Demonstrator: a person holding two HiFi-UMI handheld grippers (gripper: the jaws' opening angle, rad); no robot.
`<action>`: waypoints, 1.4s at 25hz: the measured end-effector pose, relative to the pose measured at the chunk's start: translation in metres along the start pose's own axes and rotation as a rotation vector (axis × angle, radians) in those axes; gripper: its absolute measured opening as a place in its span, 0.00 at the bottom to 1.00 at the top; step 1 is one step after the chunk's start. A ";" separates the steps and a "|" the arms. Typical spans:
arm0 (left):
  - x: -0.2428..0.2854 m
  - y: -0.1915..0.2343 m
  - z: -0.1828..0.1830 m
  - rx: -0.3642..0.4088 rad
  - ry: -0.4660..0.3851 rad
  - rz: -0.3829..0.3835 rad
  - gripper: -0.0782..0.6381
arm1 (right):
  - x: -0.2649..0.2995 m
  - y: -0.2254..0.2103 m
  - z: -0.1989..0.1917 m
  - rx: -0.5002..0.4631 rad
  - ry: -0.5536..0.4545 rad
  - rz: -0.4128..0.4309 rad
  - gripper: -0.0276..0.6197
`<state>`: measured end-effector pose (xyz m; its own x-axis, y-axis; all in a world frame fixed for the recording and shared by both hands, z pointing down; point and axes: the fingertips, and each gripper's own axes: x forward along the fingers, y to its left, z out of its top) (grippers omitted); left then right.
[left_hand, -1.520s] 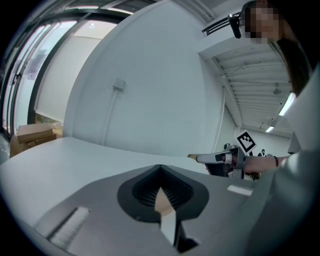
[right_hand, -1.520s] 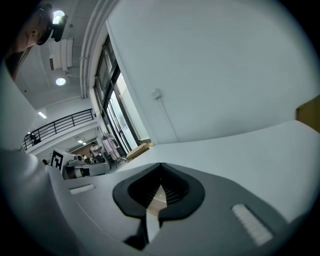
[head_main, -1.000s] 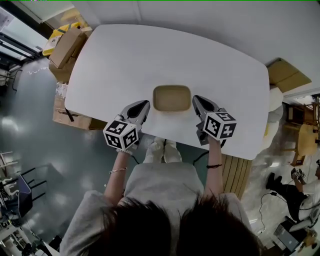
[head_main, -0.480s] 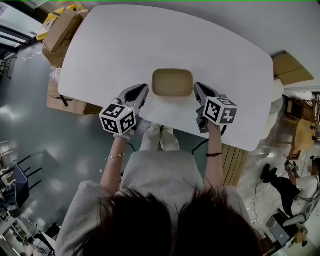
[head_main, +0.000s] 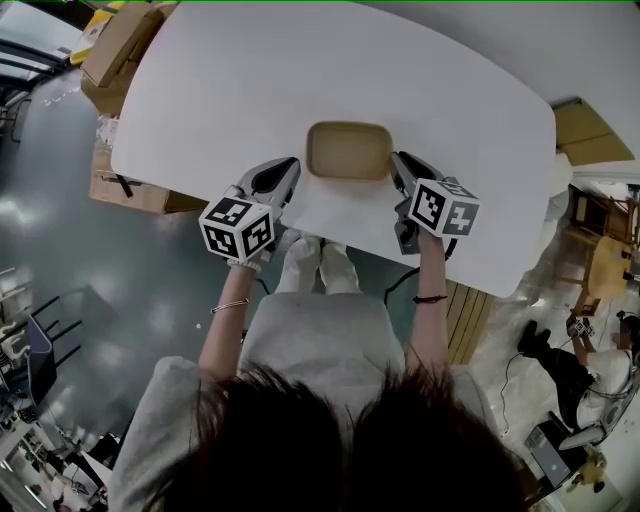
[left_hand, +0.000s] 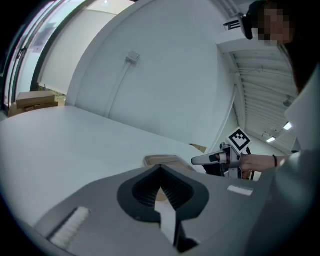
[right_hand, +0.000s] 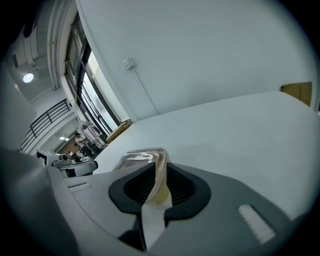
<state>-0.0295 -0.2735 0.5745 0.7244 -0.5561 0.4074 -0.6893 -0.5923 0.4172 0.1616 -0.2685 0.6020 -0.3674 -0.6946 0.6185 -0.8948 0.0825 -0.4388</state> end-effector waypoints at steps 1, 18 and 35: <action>0.000 0.001 0.000 -0.001 0.000 0.001 0.10 | 0.001 0.000 0.000 0.002 0.002 0.000 0.18; -0.004 0.004 -0.007 0.004 0.008 0.019 0.10 | 0.012 -0.010 -0.006 0.026 0.027 -0.043 0.14; -0.005 0.003 0.000 0.015 -0.004 0.010 0.10 | 0.008 -0.007 -0.001 0.071 -0.008 -0.053 0.11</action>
<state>-0.0353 -0.2723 0.5739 0.7177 -0.5642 0.4081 -0.6962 -0.5956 0.4008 0.1647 -0.2741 0.6101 -0.3174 -0.7023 0.6372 -0.8928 -0.0053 -0.4505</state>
